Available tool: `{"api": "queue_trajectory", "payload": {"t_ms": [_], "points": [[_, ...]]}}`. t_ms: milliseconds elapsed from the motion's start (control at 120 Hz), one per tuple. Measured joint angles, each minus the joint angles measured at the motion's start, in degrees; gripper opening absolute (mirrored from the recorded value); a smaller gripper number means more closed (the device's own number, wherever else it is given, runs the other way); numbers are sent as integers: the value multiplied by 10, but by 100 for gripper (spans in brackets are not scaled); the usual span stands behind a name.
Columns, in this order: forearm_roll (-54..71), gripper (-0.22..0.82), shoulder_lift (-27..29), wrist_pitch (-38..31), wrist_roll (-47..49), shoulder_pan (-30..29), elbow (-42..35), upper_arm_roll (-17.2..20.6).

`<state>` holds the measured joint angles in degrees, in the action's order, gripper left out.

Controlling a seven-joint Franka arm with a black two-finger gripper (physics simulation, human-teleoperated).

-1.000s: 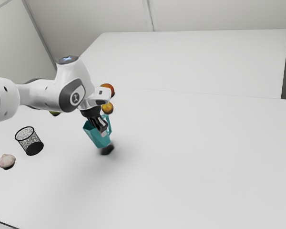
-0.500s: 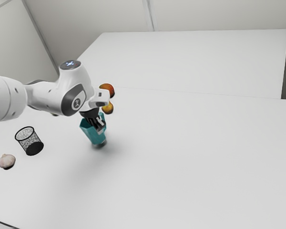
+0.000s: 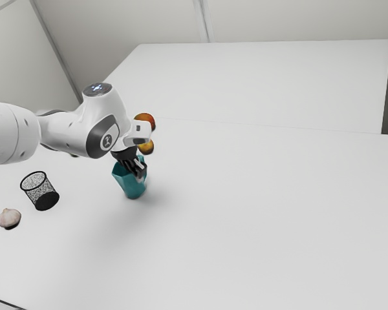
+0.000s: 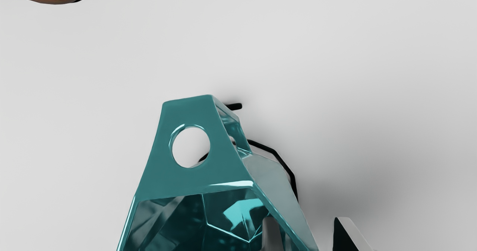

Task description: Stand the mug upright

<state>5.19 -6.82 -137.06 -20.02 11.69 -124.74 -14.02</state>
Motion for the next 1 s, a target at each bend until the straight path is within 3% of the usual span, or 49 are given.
{"api": "queue_trajectory", "payload": {"t_ms": [217, 500, 625, 875, 1000], "points": [[-1, 26, 6, 0, 0, -1, 0, 0], [2, 41, 59, 15, 2, 5, 11, 0], [3, 50, 52, 72, 7, 8, 99, 1], [-47, 57, -58, 269, 21, 0, 344, 3], [-62, 59, -80, 341, 27, -1, 391, 5]]}}
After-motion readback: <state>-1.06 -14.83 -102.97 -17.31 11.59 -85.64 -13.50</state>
